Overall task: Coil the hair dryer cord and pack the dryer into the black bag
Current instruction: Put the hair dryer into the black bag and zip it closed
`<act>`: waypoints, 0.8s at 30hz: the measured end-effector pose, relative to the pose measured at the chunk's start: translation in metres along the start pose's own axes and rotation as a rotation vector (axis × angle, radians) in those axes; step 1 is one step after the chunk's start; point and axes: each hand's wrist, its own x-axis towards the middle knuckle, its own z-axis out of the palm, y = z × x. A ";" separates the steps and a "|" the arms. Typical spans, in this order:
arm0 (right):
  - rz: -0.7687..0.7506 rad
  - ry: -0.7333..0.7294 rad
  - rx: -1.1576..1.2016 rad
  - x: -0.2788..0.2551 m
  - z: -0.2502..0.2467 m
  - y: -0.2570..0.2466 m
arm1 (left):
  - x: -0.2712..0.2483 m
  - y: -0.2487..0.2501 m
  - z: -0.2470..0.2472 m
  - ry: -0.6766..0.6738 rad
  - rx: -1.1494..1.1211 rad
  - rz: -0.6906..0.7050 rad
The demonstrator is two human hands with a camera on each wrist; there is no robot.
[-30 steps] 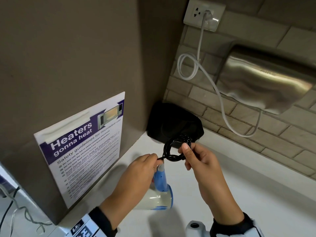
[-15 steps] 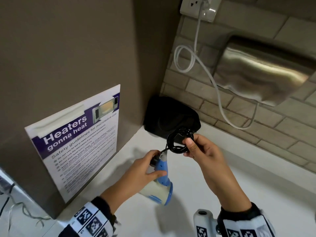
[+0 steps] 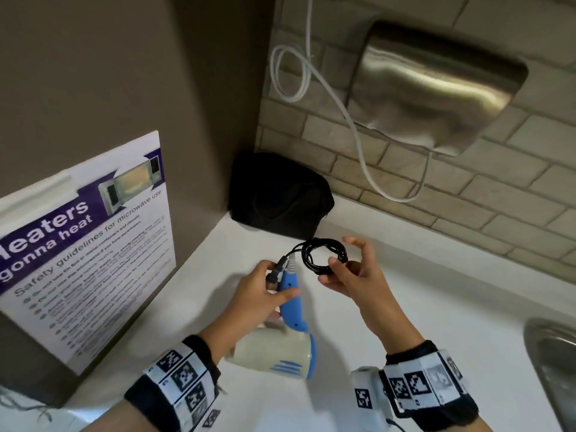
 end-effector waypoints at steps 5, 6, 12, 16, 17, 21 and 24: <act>0.096 0.053 -0.079 0.014 -0.016 0.033 | 0.007 -0.009 0.021 -0.091 0.034 -0.171; 0.114 0.059 -0.096 0.016 -0.020 0.040 | 0.008 -0.012 0.025 -0.108 0.035 -0.200; 0.228 0.025 -0.216 0.025 -0.037 0.075 | 0.012 -0.024 0.041 -0.172 -0.100 -0.386; 0.266 -0.007 -0.280 0.028 -0.041 0.093 | 0.020 -0.032 0.044 -0.167 -0.144 -0.453; 0.278 -0.012 -0.281 0.029 -0.042 0.096 | 0.021 -0.034 0.044 -0.167 -0.156 -0.463; 0.329 -0.010 -0.264 0.031 -0.044 0.107 | 0.025 -0.040 0.043 -0.185 -0.194 -0.481; 0.352 -0.002 -0.233 0.031 -0.045 0.113 | 0.025 -0.042 0.045 -0.172 -0.229 -0.515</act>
